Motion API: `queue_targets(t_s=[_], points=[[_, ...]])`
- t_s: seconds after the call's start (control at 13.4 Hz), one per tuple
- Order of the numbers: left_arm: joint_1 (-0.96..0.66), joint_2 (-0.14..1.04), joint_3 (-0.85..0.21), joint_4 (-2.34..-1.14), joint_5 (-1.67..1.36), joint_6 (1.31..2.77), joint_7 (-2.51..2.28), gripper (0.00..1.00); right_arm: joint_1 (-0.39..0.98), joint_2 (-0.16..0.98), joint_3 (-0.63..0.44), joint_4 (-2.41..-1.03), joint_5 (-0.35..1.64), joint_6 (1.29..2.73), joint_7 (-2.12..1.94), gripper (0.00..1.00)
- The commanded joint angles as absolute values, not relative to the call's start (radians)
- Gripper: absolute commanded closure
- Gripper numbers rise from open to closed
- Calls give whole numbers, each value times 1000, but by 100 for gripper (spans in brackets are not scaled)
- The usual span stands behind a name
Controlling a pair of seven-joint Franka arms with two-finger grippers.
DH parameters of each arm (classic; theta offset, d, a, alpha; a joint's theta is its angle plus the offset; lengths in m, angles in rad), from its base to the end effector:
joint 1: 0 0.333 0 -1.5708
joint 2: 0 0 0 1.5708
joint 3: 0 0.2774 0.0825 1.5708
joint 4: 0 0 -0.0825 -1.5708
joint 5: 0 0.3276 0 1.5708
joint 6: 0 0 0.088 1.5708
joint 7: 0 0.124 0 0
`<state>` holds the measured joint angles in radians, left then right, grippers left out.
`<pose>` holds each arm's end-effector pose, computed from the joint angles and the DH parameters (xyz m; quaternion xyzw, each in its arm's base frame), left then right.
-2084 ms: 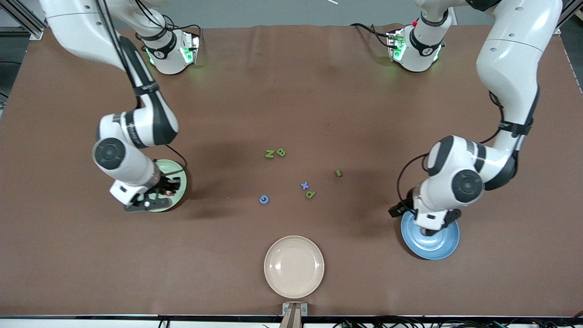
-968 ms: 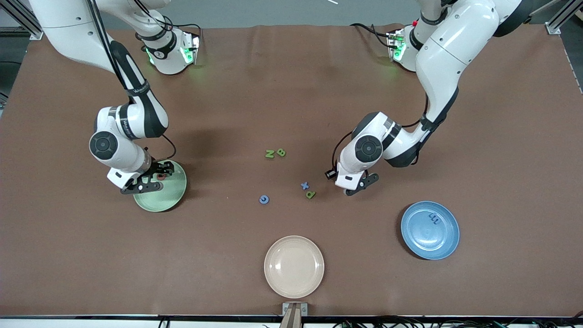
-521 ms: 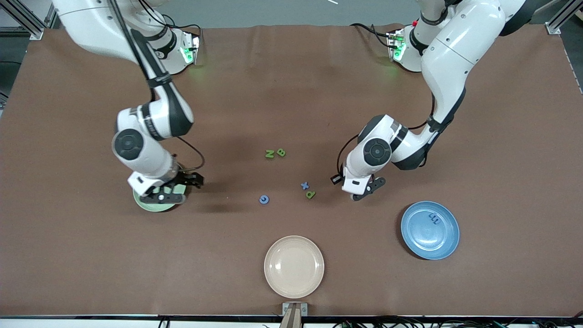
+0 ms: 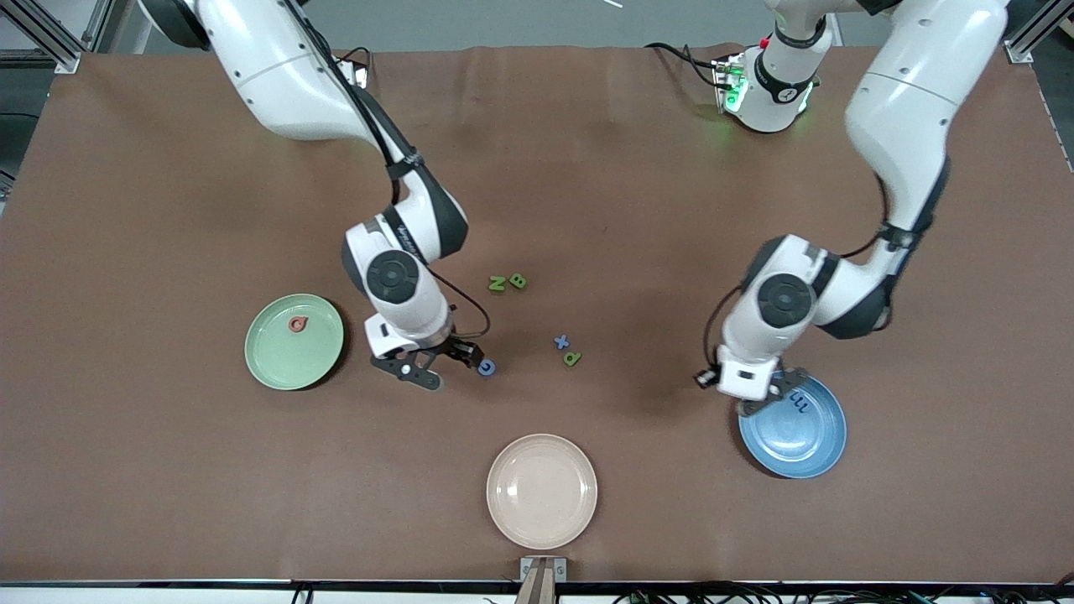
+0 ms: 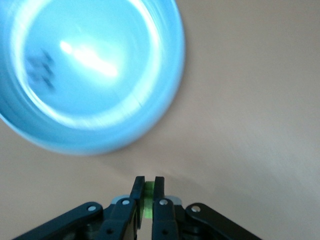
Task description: Sort upper and lower case letters into plates
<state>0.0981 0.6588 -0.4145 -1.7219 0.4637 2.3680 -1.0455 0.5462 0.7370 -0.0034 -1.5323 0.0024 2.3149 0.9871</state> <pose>0.5931 -0.1602 0.2247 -0.9689 -0.2418 -0.0520 0.0121 0.5521 0.3335 0.2156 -0.9751 0.2206 -0.0166 0.0156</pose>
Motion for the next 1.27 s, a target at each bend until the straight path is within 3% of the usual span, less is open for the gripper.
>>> queue_targets(t_s=[0.0, 0.15, 0.22, 0.45, 0.52, 0.6, 0.67, 0.82, 0.89, 1.19], points=[[165, 649, -420, -1695, 488, 2342, -874, 100, 567, 885, -12, -1301, 0, 2223, 1110, 0], [204, 666, -420, -1671, 488, 2342, -789, 98, 581, 925, -15, -1266, -6, 2230, 1135, 5], [207, 679, -420, -1667, 486, 2348, -779, 92, 586, 933, -15, -1266, -8, 2233, 1138, 8], [206, 704, -420, -1629, 474, 2352, -788, 64, 609, 939, -17, -1267, -9, 2235, 1155, 23], [203, 704, -420, -1628, 472, 2352, -792, 48, 614, 940, -18, -1270, -11, 2237, 1158, 27], [193, 704, -420, -1629, 471, 2352, -801, 18, 620, 942, -18, -1272, -11, 2237, 1160, 32], [193, 697, -425, -1629, 471, 2344, -804, 0, 621, 945, -18, -1272, -14, 2237, 1160, 38], [207, 663, -455, -1635, 472, 2295, -796, 0, 627, 945, -18, -1273, -41, 2238, 1158, 71], [212, 644, -481, -1631, 472, 2249, -796, 0, 626, 945, -18, -1275, -54, 2238, 1160, 81], [216, 572, -566, -1629, 465, 2137, -750, 0, 617, 946, -18, -1276, -60, 2253, 1152, 80]])
